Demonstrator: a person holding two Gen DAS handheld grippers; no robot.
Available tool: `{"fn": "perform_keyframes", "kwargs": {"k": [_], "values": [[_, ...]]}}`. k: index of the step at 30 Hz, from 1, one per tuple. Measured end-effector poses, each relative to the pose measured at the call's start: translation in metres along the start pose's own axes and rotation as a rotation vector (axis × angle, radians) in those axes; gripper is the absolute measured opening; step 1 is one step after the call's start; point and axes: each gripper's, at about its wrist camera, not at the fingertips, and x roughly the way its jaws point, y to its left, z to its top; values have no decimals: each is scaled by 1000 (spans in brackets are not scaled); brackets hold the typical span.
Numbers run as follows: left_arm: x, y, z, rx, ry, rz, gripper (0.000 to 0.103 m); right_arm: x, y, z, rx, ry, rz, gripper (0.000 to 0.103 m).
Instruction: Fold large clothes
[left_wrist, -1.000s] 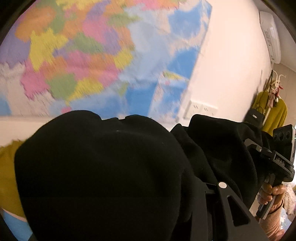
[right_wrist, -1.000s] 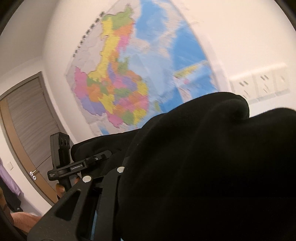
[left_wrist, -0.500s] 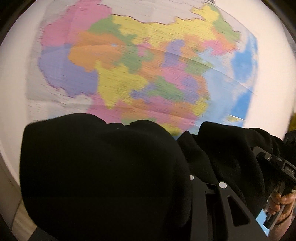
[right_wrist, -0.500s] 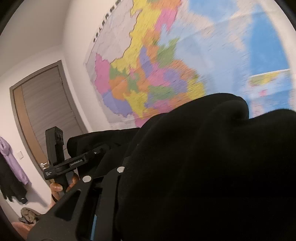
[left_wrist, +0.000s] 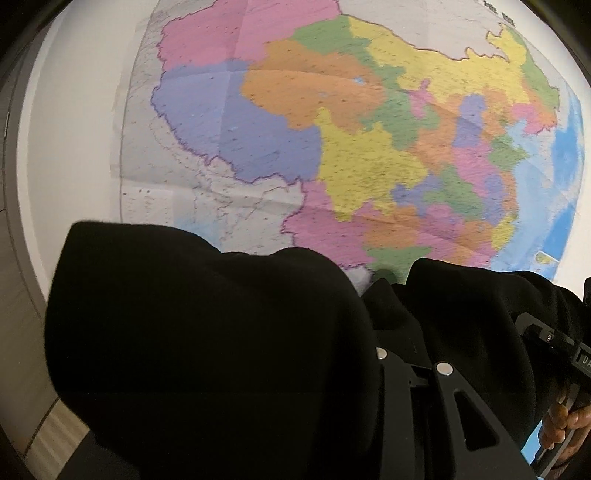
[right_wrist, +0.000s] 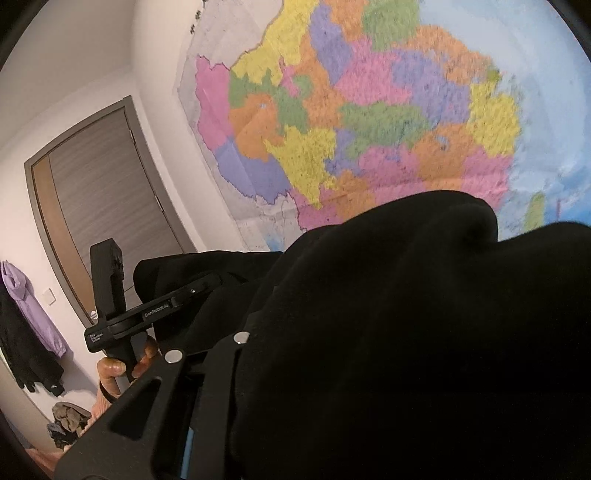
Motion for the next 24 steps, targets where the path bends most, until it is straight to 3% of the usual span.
{"fn": "perform_keyframes", "kwargs": {"k": [24], "values": [[14, 24, 4, 16, -2, 50, 34, 37, -4, -7, 17, 41, 10, 17]]}}
